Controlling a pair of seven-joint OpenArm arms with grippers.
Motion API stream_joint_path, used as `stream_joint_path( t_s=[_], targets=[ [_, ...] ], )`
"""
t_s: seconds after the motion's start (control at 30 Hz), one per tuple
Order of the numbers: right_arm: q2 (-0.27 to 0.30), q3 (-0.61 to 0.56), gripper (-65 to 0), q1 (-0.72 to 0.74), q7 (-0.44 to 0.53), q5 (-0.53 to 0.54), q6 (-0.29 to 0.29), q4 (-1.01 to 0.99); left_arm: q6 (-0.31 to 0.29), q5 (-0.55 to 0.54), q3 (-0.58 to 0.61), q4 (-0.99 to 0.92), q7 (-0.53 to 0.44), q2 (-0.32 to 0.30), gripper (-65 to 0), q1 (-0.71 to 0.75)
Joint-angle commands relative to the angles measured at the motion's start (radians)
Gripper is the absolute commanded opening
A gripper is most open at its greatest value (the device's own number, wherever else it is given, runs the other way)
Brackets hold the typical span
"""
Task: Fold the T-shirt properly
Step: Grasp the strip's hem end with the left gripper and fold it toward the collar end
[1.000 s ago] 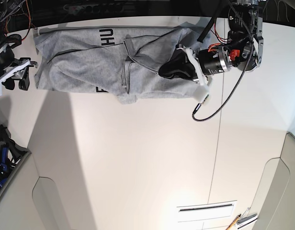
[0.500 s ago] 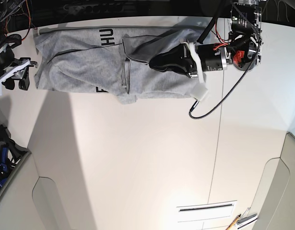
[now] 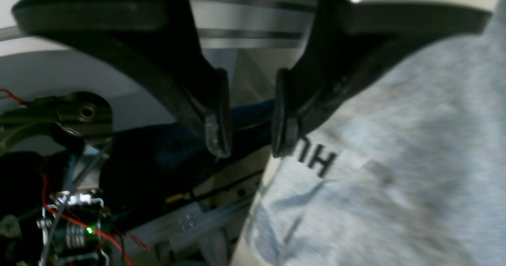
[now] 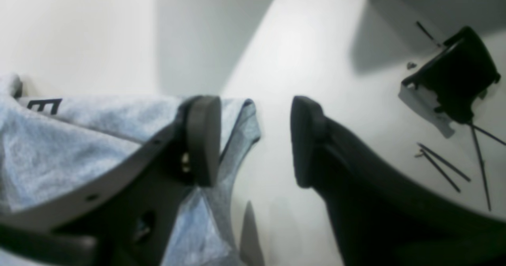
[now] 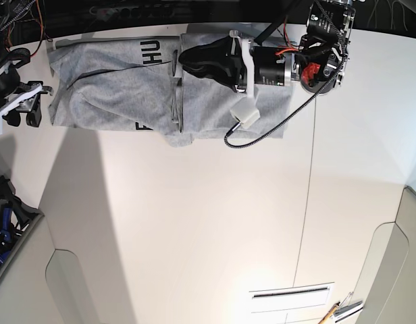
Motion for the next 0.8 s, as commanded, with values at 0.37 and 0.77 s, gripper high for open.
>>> stream_joint_path(
  t_s=[0.37, 0.77],
  targets=[
    [0.013, 0.007, -32.4, 0.004, 0.02, -0.077, -0.13, 0.016, -0.009, -0.016, -0.017, 0.018, -0.029, -0.003, -43.9, -0.011],
    [0.046, 0.006, -22.5, 0.002, -0.084, 0.171, -0.029, -0.18, -0.009, 0.008, -0.072, 0.018, -0.048, -0.004, -43.9, -0.035]
  ],
)
